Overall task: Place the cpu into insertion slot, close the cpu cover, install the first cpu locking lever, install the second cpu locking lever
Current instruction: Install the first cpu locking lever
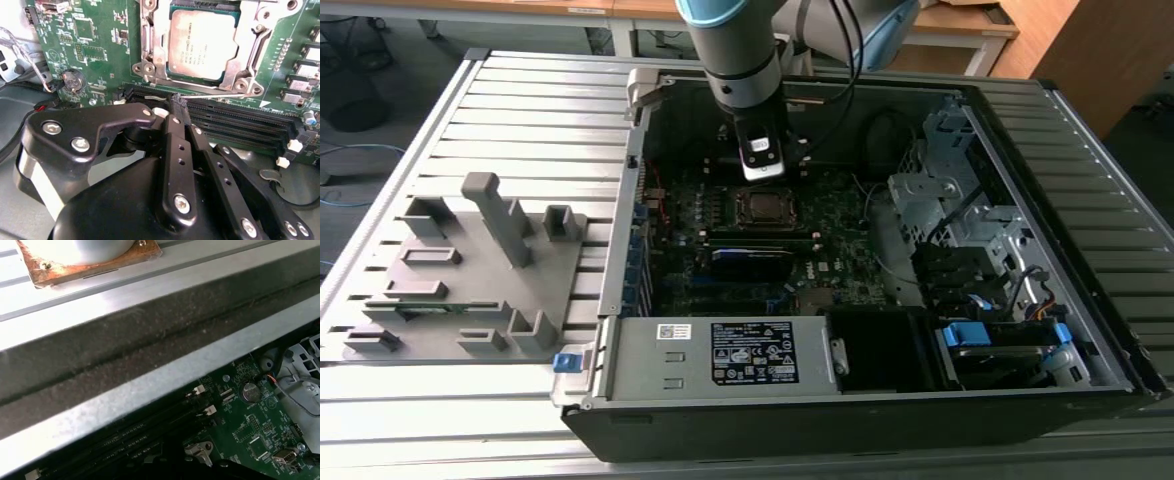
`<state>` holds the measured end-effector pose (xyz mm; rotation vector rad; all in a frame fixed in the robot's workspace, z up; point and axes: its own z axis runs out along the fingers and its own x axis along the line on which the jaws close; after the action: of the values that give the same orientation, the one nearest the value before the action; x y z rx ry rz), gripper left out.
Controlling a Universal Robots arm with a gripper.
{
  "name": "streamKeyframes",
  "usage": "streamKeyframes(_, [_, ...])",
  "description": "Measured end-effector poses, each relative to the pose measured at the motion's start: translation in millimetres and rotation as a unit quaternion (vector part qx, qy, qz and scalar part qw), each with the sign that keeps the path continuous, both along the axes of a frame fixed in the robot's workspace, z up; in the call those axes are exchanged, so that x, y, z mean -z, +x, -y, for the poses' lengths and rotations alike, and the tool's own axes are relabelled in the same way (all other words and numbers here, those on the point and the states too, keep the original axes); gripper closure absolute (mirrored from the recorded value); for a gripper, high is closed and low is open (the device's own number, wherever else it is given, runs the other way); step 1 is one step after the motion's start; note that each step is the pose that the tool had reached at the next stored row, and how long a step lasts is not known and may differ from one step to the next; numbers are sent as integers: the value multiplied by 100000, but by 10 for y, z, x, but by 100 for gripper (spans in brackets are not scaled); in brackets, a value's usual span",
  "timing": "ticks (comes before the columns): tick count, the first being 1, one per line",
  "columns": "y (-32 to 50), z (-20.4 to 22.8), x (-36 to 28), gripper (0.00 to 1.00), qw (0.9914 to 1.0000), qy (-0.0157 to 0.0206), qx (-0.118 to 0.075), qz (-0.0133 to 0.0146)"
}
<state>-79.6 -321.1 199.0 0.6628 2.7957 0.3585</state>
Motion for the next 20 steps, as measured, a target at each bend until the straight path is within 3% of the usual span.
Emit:
streamKeyframes(6, [21, -1, 21, 89, 99999, -545, 0, 13])
streamKeyframes(20, [25, -37, 28, 89, 99998, -574, 79, 4])
